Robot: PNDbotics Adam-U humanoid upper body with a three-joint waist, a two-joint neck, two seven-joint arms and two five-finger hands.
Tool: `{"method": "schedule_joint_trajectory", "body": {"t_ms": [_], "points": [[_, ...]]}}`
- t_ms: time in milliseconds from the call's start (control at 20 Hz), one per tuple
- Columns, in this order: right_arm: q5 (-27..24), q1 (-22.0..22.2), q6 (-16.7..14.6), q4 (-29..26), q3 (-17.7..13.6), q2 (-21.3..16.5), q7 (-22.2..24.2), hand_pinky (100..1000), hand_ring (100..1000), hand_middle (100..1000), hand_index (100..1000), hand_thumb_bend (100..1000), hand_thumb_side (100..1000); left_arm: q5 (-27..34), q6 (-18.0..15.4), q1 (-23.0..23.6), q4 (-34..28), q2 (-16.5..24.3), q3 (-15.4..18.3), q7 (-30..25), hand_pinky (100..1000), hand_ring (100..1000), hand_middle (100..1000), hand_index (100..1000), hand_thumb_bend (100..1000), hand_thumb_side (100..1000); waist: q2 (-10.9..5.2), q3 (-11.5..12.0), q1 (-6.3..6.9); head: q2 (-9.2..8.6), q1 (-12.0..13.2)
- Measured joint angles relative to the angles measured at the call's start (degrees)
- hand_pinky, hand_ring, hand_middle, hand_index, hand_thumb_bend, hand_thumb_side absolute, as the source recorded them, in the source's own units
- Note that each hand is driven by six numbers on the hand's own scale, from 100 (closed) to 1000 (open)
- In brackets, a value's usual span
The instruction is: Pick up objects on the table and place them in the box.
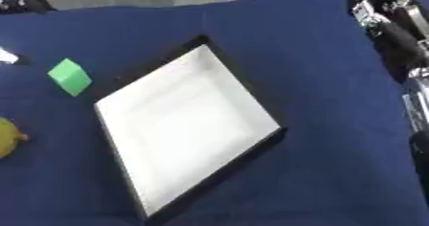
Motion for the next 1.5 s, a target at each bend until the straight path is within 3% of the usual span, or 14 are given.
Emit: {"method": "schedule_joint_trajectory", "body": {"t_ms": [350, 700, 950, 1050, 1500], "points": [[0.16, -0.05, -0.14, 0.05, 0.07, 0.00, 0.26, 1000, 994, 1000, 881, 100, 467, -0.27, -0.36, 0.12, -0.69, -0.04, -1.86, 0.36, 893, 869, 834, 890, 538, 159, 0.01, -0.39, 0.00, -0.76, -0.10], [0.24, -0.05, -0.13, 0.28, 0.13, 0.00, 0.32, 1000, 994, 1000, 881, 100, 470, -1.15, -1.39, 1.00, -3.25, -0.04, -4.22, 1.39, 895, 871, 839, 882, 560, 194, 0.01, -0.52, 0.00, -1.20, -0.31], [0.40, -0.05, 0.00, 0.30, 0.39, 0.00, 0.48, 1000, 994, 1000, 881, 100, 470, -2.99, -1.60, 1.34, -3.44, -0.04, -4.92, 1.60, 901, 876, 847, 886, 638, 137, 0.23, -0.72, 0.00, -1.35, -0.25], [0.48, -0.01, 0.06, 0.32, 0.40, 0.00, 0.54, 1000, 994, 1000, 881, 100, 470, -3.94, -1.71, 1.34, -3.25, -0.10, -4.84, 1.71, 900, 877, 849, 881, 634, 101, 0.36, -0.78, 0.00, -1.47, -0.26], [0.76, 0.01, 0.17, 0.61, 0.41, 0.01, 0.66, 1000, 994, 1000, 881, 100, 470, -5.56, -2.89, 1.32, -0.78, -1.96, -4.82, 2.89, 900, 880, 849, 874, 596, 106, 1.11, -0.98, 0.00, -1.51, -0.25]]}}
